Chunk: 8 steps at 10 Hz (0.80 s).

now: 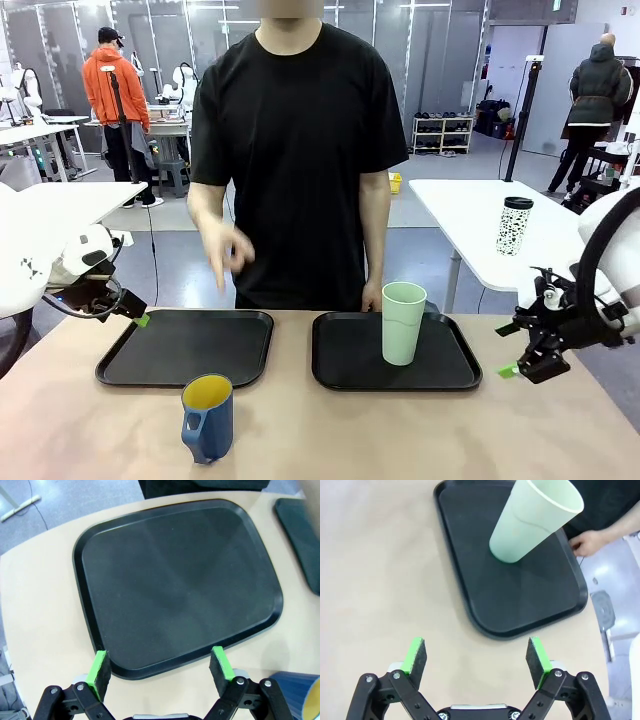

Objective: Sort and store the cups by type.
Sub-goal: Pick up the Handle plastic cup and place it into the empty Flat Tray.

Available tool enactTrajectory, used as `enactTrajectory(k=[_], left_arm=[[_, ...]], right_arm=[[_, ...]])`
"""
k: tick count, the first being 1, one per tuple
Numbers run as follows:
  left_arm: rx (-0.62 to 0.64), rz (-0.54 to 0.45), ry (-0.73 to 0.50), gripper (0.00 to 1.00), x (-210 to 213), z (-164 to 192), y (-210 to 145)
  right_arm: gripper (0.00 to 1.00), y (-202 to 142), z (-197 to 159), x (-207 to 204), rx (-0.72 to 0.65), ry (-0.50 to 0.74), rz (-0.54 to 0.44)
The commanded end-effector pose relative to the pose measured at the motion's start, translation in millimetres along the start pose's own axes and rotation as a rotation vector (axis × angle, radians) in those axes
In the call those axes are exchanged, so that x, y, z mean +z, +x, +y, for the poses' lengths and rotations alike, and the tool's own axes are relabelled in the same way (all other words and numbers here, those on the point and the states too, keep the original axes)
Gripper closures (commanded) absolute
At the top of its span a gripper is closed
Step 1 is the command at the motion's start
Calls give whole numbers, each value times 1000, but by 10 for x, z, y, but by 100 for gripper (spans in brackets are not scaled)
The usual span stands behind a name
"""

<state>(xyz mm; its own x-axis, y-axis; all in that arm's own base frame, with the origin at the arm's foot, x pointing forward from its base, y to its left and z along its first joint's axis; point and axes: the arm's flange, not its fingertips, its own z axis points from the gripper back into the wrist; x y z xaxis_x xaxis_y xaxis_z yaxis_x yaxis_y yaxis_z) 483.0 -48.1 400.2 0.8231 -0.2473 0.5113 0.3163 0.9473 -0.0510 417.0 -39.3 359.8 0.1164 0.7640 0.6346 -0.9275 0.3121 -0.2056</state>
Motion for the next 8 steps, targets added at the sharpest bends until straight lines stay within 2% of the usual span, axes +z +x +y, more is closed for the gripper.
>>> enactTrajectory(k=[1,3,4,5,8], left_arm=[[-2,-3,0,0,8,-1,13],[-2,-3,0,0,8,-1,13],[-2,-3,0,0,8,-1,13],[-2,-3,0,0,8,-1,13],[-2,-3,0,0,8,-1,13]], right_arm=[[0,184,193,155,-32,33,103],[0,214,278,194,-25,22,152],[0,200,280,186,-22,22,153],[0,170,106,153,-1,19,115],[0,170,106,153,-1,19,115]])
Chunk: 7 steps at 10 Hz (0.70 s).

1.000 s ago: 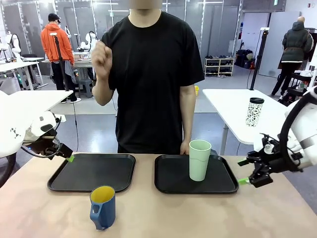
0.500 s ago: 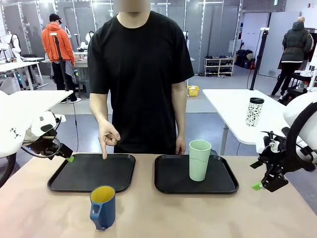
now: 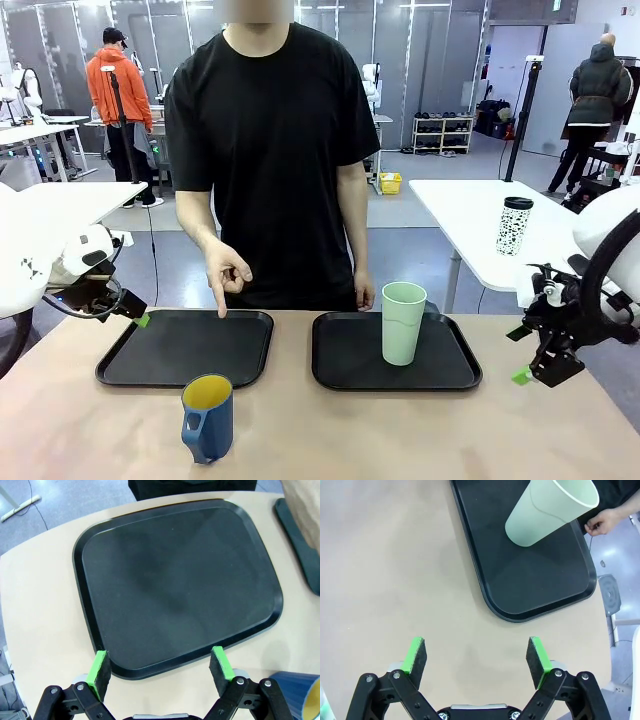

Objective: Sort and store the cups by type.
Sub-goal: Pick up the Handle plastic cup and place it into the empty Flat Tray.

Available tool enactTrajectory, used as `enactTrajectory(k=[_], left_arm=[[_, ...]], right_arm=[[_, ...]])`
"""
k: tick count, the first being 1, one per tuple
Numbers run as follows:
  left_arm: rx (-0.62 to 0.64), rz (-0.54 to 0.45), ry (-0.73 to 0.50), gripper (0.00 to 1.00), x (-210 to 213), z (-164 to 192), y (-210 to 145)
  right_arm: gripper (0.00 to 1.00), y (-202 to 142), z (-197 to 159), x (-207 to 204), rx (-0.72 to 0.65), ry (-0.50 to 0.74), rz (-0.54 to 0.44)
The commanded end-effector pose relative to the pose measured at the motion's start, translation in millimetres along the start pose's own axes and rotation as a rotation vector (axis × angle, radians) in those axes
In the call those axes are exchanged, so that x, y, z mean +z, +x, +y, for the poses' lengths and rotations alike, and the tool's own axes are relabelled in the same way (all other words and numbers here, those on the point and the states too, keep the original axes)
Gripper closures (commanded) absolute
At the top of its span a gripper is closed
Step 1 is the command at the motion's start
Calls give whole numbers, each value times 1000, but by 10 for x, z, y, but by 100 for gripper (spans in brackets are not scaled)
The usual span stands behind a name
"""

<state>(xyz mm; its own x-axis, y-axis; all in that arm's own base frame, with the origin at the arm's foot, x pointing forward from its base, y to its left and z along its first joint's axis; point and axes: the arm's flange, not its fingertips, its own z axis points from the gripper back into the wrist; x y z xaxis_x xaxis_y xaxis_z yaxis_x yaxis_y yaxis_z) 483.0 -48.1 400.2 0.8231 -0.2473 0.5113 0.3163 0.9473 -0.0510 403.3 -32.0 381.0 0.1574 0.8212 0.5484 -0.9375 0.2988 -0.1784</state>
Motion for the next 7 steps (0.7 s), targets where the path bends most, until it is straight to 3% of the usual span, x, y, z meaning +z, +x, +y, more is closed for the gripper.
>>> enactTrajectory(k=[1,3,5,7], left_arm=[[-2,-3,0,0,8,-1,13],[0,0,0,0,0,0,0],[-152,-49,13,0,98,123,-16],[-411,-16,53,0,322,432,-114]], right_arm=[[0,-3,-1,-12,2,-13,4],[0,-3,-1,-12,2,-13,4],[0,-3,-1,-12,2,-13,4],[0,-3,-1,-12,2,-13,4]])
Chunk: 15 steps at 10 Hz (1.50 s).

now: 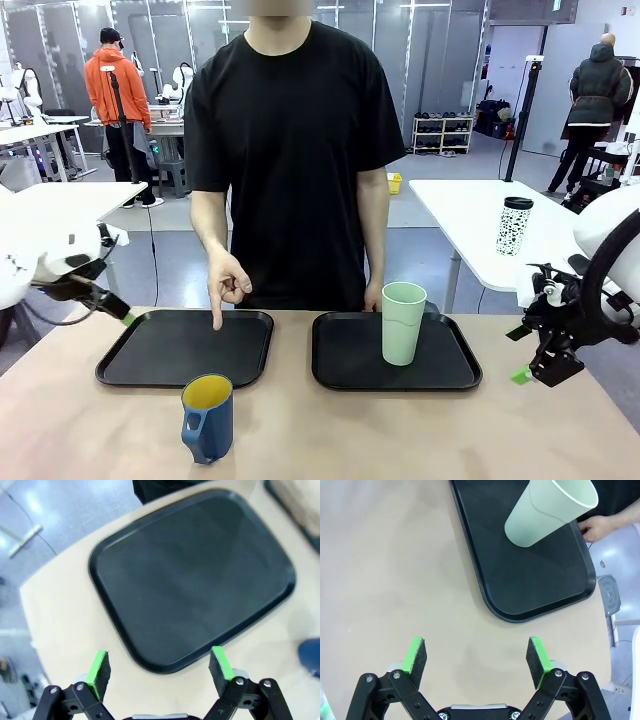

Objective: Sort and store the cups by type.
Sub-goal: Pick up the Handle plastic cup and place it into the empty Flat Tray.

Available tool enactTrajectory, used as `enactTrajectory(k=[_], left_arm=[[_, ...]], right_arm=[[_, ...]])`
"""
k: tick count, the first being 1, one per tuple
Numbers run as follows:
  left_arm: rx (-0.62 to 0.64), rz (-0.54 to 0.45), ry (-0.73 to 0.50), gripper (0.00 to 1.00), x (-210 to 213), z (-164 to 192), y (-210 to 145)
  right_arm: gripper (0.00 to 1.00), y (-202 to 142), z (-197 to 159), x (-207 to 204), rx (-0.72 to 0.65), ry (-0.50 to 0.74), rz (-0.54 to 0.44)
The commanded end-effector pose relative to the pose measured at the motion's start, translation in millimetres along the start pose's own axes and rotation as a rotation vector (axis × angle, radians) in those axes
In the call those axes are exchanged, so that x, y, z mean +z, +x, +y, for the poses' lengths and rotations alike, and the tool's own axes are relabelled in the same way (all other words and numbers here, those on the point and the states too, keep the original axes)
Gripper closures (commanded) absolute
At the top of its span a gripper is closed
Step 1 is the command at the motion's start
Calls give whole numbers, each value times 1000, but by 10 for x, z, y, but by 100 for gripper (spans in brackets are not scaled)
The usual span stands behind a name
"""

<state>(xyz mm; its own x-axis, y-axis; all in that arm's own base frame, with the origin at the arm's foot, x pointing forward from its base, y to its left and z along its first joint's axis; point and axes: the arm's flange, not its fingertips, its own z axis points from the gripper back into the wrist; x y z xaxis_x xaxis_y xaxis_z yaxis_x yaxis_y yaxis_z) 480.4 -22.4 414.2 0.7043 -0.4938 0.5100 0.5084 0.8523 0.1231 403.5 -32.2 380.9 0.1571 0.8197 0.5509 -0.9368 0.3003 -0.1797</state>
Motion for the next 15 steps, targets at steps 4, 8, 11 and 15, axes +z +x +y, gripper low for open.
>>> enactTrajectory(k=[4,8,11,15], left_arm=[[-475,39,-164,0,352,266,-382],[-486,46,-167,0,372,163,-370],[-516,57,-197,0,407,159,-408],[-736,38,-312,0,838,194,-918]], right_arm=[[0,-2,2,-12,3,-11,6],[0,-2,2,-12,3,-11,6],[0,-2,2,-12,3,-11,6],[0,-2,2,-12,3,-11,6]])
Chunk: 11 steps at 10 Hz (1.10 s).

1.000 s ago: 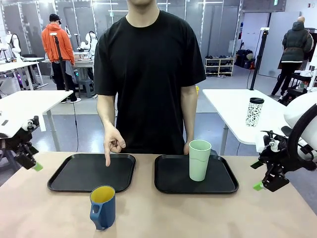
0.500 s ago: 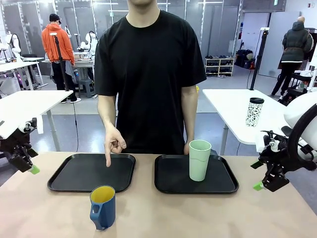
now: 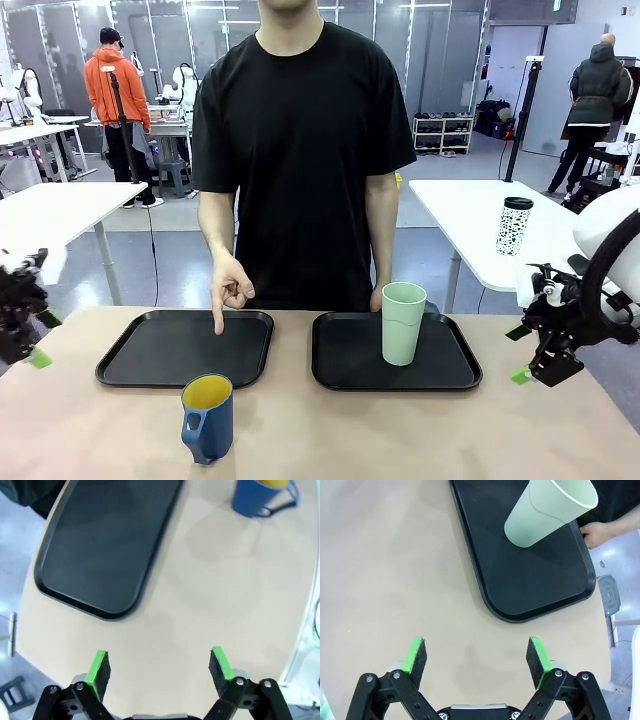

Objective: Sort and store the cups by type.
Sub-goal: Pick up the Handle plastic cup and place it into the empty Flat Tray.

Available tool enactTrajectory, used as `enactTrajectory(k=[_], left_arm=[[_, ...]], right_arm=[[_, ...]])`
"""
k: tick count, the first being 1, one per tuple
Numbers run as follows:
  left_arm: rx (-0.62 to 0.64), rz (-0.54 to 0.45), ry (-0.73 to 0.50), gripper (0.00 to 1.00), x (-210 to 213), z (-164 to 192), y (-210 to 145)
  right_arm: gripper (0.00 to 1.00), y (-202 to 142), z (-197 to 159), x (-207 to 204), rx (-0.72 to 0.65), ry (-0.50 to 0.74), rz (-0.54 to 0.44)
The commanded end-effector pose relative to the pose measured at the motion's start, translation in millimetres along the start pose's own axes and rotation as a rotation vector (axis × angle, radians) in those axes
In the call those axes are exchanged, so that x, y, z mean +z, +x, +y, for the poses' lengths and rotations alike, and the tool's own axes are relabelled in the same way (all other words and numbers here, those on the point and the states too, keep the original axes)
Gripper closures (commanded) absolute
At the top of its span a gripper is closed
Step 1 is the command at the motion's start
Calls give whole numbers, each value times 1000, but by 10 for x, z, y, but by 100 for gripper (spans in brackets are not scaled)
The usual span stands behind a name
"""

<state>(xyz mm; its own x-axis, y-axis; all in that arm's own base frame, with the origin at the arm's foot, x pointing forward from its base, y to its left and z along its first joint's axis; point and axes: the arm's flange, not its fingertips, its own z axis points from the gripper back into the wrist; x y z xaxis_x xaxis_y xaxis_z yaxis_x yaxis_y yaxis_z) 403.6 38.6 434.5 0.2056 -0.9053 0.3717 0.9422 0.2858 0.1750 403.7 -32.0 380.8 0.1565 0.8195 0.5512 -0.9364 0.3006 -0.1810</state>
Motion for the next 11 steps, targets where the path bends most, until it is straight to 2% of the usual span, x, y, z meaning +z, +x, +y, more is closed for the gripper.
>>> enactTrajectory(k=[1,3,4,6,8,11], left_arm=[[-92,35,-44,0,180,-226,-206],[-136,-20,-93,0,200,-348,-334],[-142,-53,-93,0,159,-295,-401],[-175,-205,-168,0,35,-219,-472],[-217,-275,-282,0,-58,-289,-554],[-209,-499,-398,0,-295,-386,-725]], right_arm=[[0,-4,3,-10,2,-9,7],[0,-4,3,-10,2,-9,7],[0,-4,3,-10,2,-9,7],[0,-4,3,-10,2,-9,7],[0,-4,3,-10,2,-9,7],[0,-4,3,-10,2,-9,7]])
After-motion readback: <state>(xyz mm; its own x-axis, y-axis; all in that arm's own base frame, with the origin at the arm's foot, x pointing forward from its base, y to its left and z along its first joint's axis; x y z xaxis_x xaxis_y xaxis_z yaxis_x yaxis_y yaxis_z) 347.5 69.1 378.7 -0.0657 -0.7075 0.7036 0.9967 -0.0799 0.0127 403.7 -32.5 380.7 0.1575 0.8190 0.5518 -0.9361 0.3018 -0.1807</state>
